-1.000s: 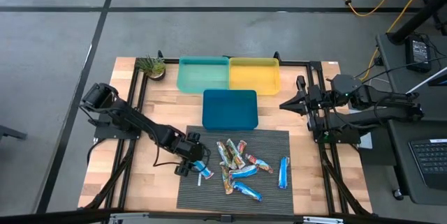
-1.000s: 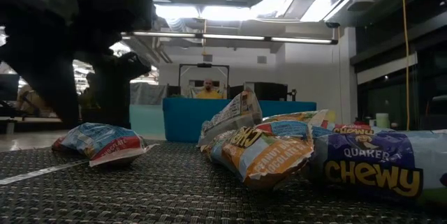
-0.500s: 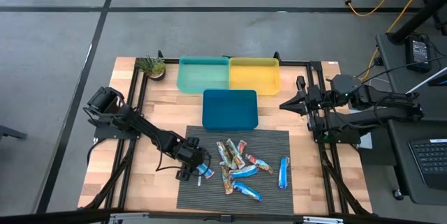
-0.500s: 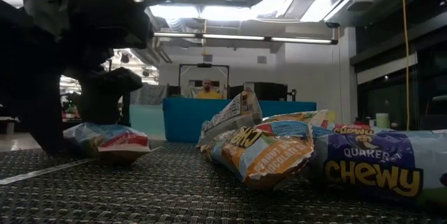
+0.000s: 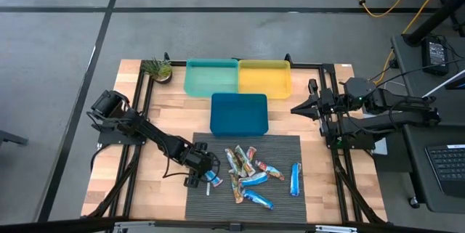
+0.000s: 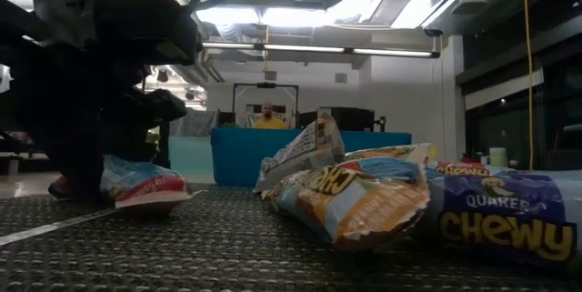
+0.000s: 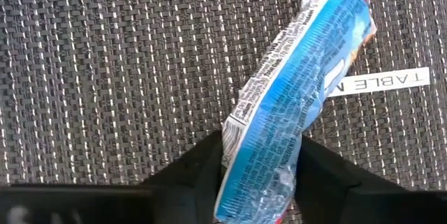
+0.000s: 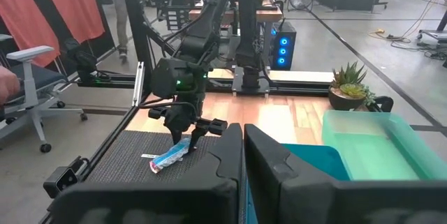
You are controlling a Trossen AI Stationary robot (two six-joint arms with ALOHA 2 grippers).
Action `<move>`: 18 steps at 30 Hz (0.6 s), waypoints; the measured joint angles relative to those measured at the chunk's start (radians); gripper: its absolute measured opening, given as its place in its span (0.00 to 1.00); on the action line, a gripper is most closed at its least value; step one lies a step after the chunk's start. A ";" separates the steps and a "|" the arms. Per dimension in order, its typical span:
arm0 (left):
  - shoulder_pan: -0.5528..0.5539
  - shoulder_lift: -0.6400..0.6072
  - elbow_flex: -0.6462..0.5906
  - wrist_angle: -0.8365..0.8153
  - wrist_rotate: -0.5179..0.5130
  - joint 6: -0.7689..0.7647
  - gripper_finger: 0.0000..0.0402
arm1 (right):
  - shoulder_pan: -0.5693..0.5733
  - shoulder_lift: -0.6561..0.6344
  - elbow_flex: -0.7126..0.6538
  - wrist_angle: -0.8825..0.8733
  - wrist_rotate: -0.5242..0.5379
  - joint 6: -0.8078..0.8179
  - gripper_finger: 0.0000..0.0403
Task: Pick and place Granola Bars by type
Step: Put the red granola bar into the green bin
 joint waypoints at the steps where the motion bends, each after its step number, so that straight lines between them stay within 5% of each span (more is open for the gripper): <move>1: 0.000 -0.003 0.000 0.000 0.001 -0.006 0.31 | 0.000 0.000 0.000 0.000 0.000 0.000 0.05; 9: 0.011 -0.100 0.117 -0.102 -0.021 0.039 0.17 | 0.000 0.000 0.000 0.000 0.000 -0.002 0.05; 18: 0.067 -0.259 0.287 -0.215 -0.181 0.044 0.16 | 0.000 0.000 0.000 0.000 0.000 -0.004 0.05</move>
